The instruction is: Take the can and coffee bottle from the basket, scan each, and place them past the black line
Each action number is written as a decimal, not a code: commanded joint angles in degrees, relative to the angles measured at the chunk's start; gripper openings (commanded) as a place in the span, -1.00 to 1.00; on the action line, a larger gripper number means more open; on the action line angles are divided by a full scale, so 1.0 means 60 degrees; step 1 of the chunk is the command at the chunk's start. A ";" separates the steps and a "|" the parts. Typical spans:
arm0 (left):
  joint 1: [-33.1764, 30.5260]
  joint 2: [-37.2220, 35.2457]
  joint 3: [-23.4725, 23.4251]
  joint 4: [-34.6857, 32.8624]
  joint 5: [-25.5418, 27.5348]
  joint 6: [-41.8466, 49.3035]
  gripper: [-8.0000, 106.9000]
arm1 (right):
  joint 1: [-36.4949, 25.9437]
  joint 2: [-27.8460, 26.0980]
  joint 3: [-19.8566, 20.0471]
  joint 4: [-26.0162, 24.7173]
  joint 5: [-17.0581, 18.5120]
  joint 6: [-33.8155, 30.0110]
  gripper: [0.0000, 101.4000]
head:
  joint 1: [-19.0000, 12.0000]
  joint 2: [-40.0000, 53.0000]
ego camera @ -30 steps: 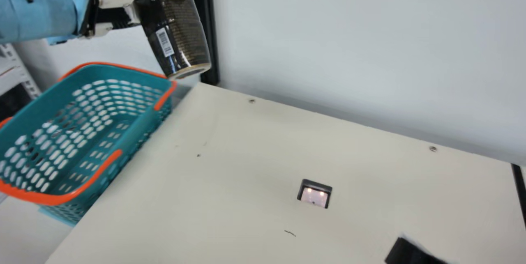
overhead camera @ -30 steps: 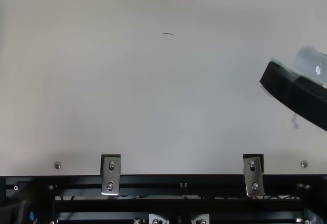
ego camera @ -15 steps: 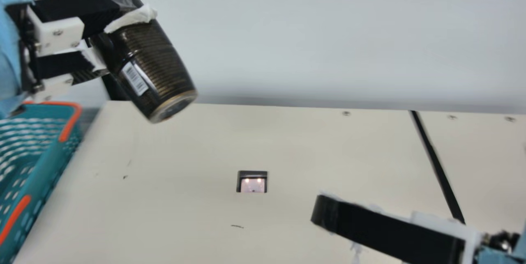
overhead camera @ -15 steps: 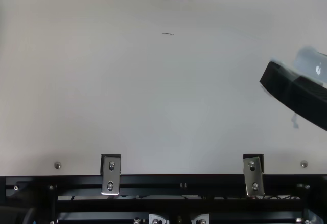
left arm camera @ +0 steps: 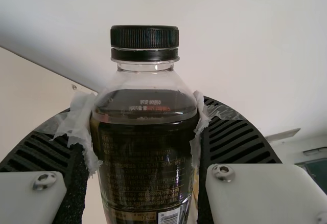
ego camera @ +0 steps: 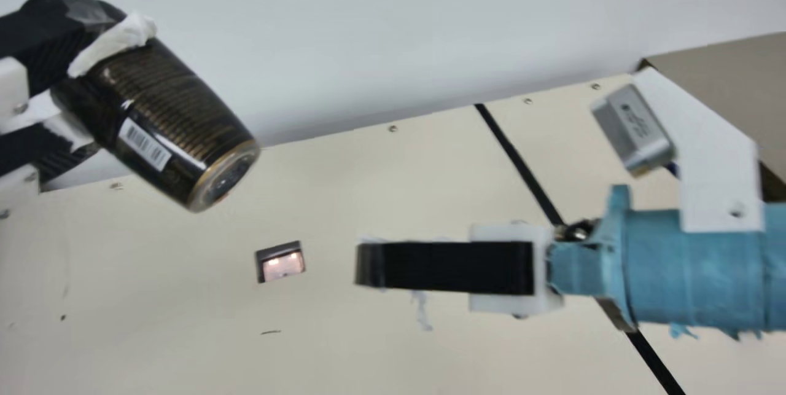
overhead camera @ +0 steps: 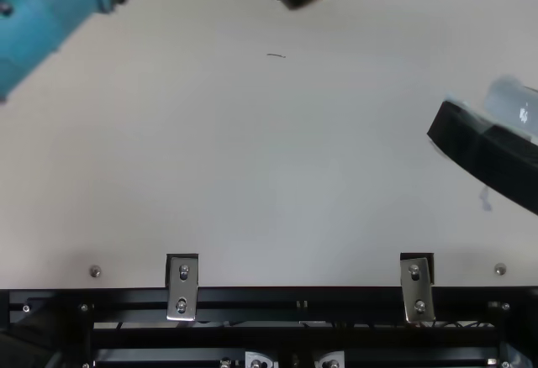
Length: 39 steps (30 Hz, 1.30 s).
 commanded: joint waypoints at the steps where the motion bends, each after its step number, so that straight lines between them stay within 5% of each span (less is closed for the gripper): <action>1: -0.0214 0.0047 0.0009 -0.0106 -0.0133 0.0004 -0.68 | 0.0000 0.0000 0.0000 0.0000 0.0000 0.0000 1.00 | -0.0007 -0.0163; 17: -0.1634 0.0311 -0.0121 -0.1436 -0.1299 0.0344 -0.68 | 0.0000 0.0000 0.0000 0.0000 0.0000 0.0000 1.00 | -0.0007 -0.0163; 39: -0.3660 0.1021 -0.1428 -0.2057 -0.2181 -0.0241 -0.68 | 0.0000 0.0000 0.0000 0.0000 0.0000 0.0000 1.00 | -0.0007 -0.0163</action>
